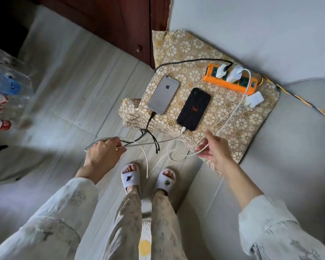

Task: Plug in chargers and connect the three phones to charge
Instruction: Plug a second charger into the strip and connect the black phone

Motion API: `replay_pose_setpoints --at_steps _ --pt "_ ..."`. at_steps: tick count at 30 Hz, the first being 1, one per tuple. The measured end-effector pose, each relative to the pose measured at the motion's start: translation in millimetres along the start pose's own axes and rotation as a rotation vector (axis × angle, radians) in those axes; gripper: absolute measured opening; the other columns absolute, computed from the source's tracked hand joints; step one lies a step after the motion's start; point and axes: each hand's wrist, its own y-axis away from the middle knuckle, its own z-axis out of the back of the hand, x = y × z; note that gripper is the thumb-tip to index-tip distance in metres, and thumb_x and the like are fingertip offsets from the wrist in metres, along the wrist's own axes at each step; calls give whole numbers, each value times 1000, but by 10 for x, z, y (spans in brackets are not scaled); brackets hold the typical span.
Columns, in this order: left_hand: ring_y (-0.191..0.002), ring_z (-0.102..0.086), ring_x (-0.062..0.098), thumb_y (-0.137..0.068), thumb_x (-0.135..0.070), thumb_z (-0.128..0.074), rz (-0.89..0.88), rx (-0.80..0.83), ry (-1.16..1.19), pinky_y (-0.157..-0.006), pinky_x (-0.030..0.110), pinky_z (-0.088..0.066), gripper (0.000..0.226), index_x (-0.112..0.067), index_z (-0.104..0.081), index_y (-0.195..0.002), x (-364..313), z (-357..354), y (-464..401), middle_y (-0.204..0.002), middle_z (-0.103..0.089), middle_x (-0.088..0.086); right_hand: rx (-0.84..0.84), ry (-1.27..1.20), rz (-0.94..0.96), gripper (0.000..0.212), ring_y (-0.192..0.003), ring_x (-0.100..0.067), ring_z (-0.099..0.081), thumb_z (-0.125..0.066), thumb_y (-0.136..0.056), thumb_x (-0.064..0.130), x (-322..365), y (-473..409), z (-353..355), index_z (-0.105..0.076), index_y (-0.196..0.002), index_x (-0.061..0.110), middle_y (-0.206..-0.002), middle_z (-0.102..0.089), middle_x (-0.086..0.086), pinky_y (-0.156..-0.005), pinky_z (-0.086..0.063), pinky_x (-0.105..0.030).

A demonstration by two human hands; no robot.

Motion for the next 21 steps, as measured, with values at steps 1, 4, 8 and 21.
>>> replay_pose_setpoints --at_steps 1,4,8,21 --pt "-98 -59 37 -86 -31 -56 -22 -64 18 -82 41 -45 20 -15 -59 -96 -15 44 -55 -104 -66 16 54 55 -26 34 -49 -19 -60 -51 -92 34 34 50 30 -54 -69 8 -58 -60 -9 -50 -56 -29" --pt "-112 -48 38 -84 -13 -55 -56 -229 32 -97 48 -35 35 -13 -51 -119 -84 82 -177 -119 -55 18 237 22 -137 35 -44 -15 -57 -55 -88 41 163 138 107 -57 -72 10 -53 -56 -4 -45 -50 -26" --pt "-127 -39 29 -77 6 -48 -200 96 397 -102 37 -35 61 -16 -38 -133 -372 -77 -94 -138 -39 12 492 -283 -222 32 -51 -16 -63 -60 -79 42 331 221 126 -58 -72 10 -58 -61 -4 -47 -54 -27" --pt "-45 -40 4 -82 -19 -64 -143 -4 662 -48 17 -32 10 -16 -59 -75 -145 -143 -85 -52 -47 -2 333 -709 -208 51 -54 -22 -68 -34 -96 45 841 166 -26 -54 -70 6 -58 -65 -11 -49 -58 -34"
